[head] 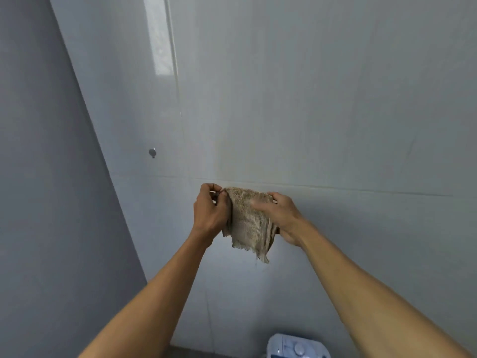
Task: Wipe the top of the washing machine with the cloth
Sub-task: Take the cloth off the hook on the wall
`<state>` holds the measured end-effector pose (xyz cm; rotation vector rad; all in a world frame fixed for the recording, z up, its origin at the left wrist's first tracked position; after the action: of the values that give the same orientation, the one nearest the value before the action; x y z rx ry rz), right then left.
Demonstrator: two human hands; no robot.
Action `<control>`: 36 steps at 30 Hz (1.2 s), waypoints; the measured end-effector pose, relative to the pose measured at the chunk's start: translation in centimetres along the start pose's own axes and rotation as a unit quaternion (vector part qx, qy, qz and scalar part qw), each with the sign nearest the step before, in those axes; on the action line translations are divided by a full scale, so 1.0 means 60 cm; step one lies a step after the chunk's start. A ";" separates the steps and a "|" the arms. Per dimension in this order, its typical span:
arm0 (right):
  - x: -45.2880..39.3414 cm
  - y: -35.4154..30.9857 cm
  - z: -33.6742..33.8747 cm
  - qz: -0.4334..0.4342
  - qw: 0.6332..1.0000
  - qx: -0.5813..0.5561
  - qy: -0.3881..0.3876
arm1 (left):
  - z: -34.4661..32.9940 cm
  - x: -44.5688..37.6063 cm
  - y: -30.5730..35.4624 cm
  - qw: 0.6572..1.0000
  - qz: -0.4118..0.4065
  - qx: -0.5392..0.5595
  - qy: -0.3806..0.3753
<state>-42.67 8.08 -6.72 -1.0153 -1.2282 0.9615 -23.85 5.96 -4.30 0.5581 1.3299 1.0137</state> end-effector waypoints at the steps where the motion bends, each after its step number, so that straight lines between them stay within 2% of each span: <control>1: 0.018 0.032 0.027 -0.019 0.999 -0.010 -0.026 | -0.029 0.030 0.001 1.000 0.011 0.001 -0.011; 6: 0.099 0.197 0.133 -0.137 0.986 -0.014 -0.093 | -0.134 0.171 -0.012 0.997 0.052 0.002 -0.061; 9: 0.135 0.295 0.177 -0.187 0.975 -0.067 -0.100 | -0.175 0.255 -0.031 0.993 0.082 0.002 -0.090; 14: 0.166 0.390 0.204 -0.192 0.955 -0.202 -0.107 | -0.227 0.351 -0.056 0.985 0.123 0.010 -0.121; 16: 0.172 0.425 0.207 -0.200 0.949 -0.223 -0.095 | -0.242 0.380 -0.069 0.983 0.133 0.014 -0.126; 23: 0.149 0.555 0.217 -0.241 0.946 -0.217 -0.002 | -0.271 0.461 -0.164 0.978 0.154 -0.015 -0.143; 28: 0.122 0.651 0.203 -0.274 0.942 -0.194 -0.015 | -0.300 0.518 -0.271 0.971 0.179 -0.008 -0.158; 31: 0.094 0.716 0.190 -0.270 0.947 -0.172 -0.034 | -0.321 0.555 -0.342 0.972 0.163 -0.014 -0.169; 36: 0.020 0.840 0.191 -0.252 0.957 -0.143 0.003 | -0.365 0.614 -0.472 0.974 0.139 -0.011 -0.177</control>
<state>-55.57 23.99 -54.17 -0.8575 -1.5537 0.3884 -39.52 18.92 -51.46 0.8829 0.9389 1.0923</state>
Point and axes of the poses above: each hand's wrist, its own x-axis away from the middle knuckle, its own z-axis out of the back of the hand, y = z × x, the point moved 7 cm from there along -x, towards the middle knuckle, and after that the axes turned 12 degrees about -z, right-handed, at the moved point
